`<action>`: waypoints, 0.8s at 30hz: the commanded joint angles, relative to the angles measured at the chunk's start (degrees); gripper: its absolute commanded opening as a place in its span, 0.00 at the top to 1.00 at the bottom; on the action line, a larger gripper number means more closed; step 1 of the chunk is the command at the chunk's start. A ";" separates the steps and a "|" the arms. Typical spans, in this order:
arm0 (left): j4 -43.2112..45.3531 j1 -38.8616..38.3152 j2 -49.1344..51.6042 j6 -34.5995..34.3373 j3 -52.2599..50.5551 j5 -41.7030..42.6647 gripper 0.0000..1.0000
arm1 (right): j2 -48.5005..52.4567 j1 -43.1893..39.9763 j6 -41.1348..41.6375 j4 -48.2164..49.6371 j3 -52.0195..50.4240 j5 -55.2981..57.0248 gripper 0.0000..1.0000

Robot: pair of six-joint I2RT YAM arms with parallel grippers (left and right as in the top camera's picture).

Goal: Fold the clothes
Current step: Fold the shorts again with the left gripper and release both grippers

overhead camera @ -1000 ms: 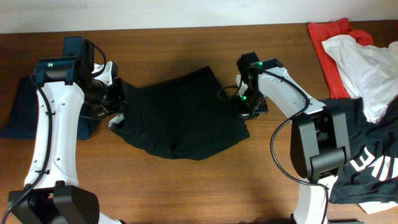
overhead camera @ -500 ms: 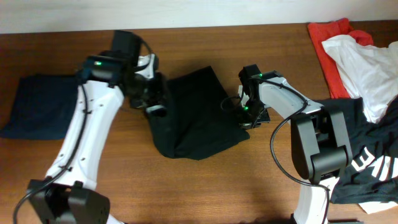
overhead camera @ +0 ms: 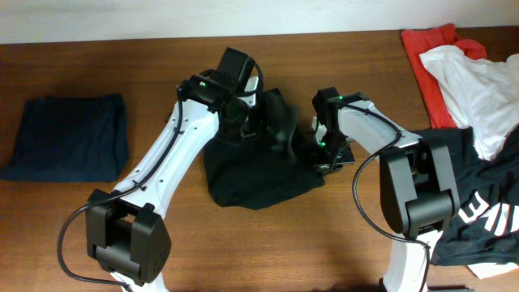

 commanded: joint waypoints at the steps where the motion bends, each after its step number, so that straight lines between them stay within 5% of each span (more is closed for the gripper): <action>1: 3.23 4.20 -0.13 1.27 5.92 0.79 0.39 | -1.18 -5.14 0.37 -7.30 7.41 3.21 0.93; 7: 11.47 12.57 0.35 3.13 7.96 -6.03 0.39 | -3.13 -10.75 0.07 -21.84 26.38 2.29 0.93; 11: 13.33 13.51 3.32 7.63 7.96 -11.89 0.39 | -4.35 -9.88 -8.13 -27.08 34.16 -10.45 0.93; 17: 15.74 13.62 12.24 8.26 7.96 -11.85 0.39 | -4.35 -5.40 -9.44 -27.74 32.06 -22.49 0.93; 24: 14.88 13.55 21.92 8.22 7.96 -11.65 0.39 | -4.28 2.03 -8.59 -22.56 22.21 -23.37 0.93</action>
